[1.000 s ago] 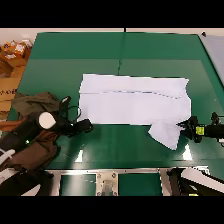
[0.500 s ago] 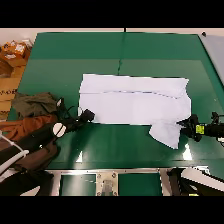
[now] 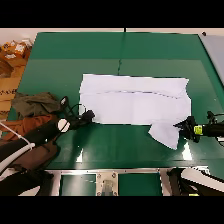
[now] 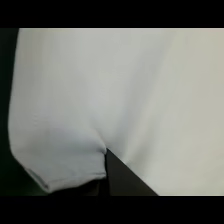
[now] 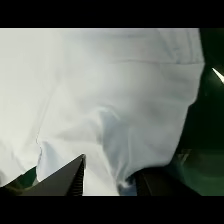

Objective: Fold the shirts.

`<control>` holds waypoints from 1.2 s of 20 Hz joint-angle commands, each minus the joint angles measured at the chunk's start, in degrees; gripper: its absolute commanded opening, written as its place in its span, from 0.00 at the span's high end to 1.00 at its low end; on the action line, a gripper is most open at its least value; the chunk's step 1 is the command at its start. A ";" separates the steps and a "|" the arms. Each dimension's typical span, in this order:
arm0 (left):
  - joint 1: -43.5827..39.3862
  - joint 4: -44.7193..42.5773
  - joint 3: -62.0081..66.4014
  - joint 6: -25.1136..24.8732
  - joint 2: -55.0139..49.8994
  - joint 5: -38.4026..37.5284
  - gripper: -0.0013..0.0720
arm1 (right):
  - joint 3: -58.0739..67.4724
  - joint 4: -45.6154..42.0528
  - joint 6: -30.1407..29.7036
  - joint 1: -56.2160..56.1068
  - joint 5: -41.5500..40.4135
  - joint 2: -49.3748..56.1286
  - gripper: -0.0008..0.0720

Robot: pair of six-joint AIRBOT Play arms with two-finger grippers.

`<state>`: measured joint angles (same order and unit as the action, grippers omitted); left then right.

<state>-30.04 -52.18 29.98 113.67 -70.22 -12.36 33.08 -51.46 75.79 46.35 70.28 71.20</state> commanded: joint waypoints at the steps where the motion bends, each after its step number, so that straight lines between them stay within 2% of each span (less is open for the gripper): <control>1: 0.00 0.02 0.28 -3.82 -0.13 -4.15 0.94 | 1.99 -1.31 0.02 0.98 4.61 -0.09 0.51; 2: 0.00 0.00 0.28 -3.87 -0.13 -4.37 0.94 | 2.51 -1.29 0.02 1.44 5.51 -0.22 0.52; 3: 0.00 -0.04 0.28 -5.01 -0.13 -4.42 0.94 | 2.54 -1.33 0.02 1.77 5.75 -0.46 0.65; 5: 0.00 -0.13 0.28 -6.27 -0.13 -5.05 0.94 | 2.54 -3.08 0.02 1.84 6.36 -0.50 0.80; 8: 0.00 -0.13 0.28 -8.22 -0.13 -5.90 0.94 | 2.54 -5.27 0.04 1.84 7.39 -0.50 0.97; 11: 0.55 -0.20 0.44 -11.58 0.00 -11.37 0.94 | 2.99 -6.69 1.36 1.97 7.63 -0.79 0.97; 15: 7.41 -8.37 6.16 -15.93 0.00 -33.07 0.94 | 7.13 -16.68 8.55 2.49 10.67 -3.65 0.97; 18: 9.42 -15.39 13.75 -16.72 -0.02 -44.37 0.94 | 11.39 -17.68 11.28 2.19 13.20 -6.91 0.97; 21: 9.40 -17.33 22.86 -19.32 -0.04 -48.92 0.94 | 16.61 -11.30 11.17 1.33 15.30 -7.76 0.97; 24: 9.42 -18.69 30.95 -20.76 -0.87 -48.96 0.94 | 22.36 -6.86 10.97 -2.36 14.19 -7.54 0.97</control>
<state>-20.97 -68.25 53.74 94.94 -70.57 -57.67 50.78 -62.43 86.30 46.35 84.40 64.05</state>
